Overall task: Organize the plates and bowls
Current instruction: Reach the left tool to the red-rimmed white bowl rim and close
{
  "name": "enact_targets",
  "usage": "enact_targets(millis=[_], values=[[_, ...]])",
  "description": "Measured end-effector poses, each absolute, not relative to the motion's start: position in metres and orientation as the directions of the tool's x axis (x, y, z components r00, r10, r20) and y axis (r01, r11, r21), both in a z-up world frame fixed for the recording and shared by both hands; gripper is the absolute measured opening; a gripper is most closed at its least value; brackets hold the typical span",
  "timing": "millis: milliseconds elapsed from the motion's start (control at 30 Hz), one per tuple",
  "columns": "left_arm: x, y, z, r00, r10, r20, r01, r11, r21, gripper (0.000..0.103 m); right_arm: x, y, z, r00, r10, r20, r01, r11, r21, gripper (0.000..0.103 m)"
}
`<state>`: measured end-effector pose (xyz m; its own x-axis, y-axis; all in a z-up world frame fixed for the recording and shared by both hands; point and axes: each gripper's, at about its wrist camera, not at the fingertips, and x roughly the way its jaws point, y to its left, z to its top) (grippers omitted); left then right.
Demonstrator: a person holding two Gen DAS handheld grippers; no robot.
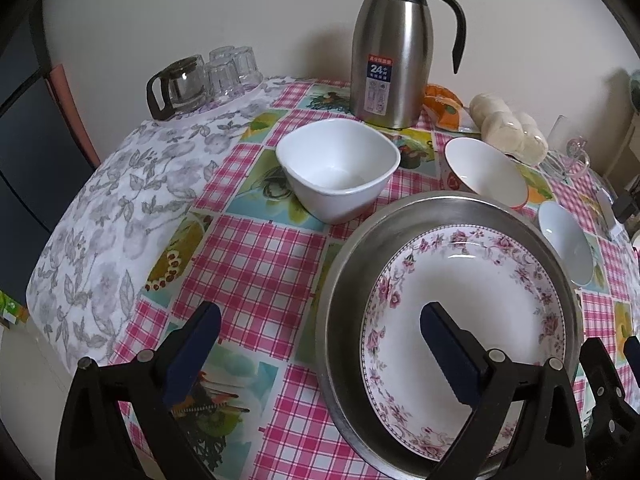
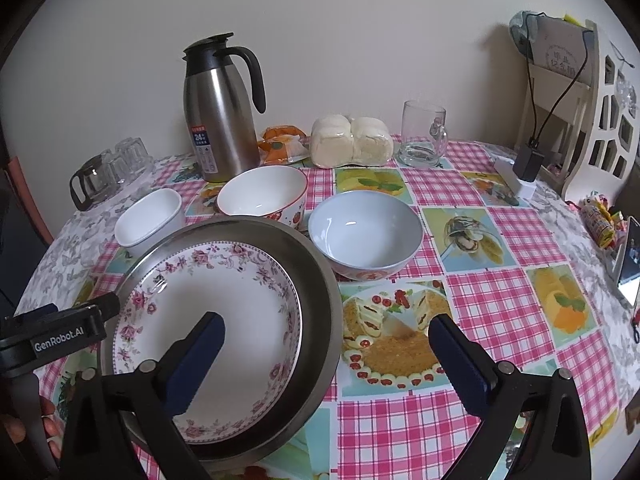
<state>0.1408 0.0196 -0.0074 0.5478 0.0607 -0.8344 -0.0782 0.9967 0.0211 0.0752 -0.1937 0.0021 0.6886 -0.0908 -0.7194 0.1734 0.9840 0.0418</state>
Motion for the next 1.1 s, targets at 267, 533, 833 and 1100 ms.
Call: enact_targets(millis=[267, 533, 833, 1100], values=[[0.212, 0.015, 0.014, 0.579, 0.003, -0.815, 0.028, 0.999, 0.024, 0.100, 0.110, -0.212, 0.000, 0.630, -0.070, -0.773, 0.137, 0.990, 0.021, 0.103], [0.272, 0.011, 0.027, 0.569, -0.068, -0.819, 0.053, 0.998, -0.046, 0.100, 0.203, -0.232, 0.006, 0.570, -0.011, -0.822, 0.139, 0.987, 0.083, 0.103], [0.252, -0.009, 0.055, 0.599, -0.119, -0.792, 0.107, 0.992, -0.068, 0.100, 0.212, -0.210, 0.061, 0.630, -0.029, -0.776, 0.135, 0.988, 0.073, 0.103], [0.269, -0.022, 0.052, 0.566, -0.106, -0.817, 0.084, 0.994, -0.071, 0.100, 0.231, -0.227, 0.058, 0.618, -0.027, -0.786, 0.171, 0.980, 0.101, 0.103]])
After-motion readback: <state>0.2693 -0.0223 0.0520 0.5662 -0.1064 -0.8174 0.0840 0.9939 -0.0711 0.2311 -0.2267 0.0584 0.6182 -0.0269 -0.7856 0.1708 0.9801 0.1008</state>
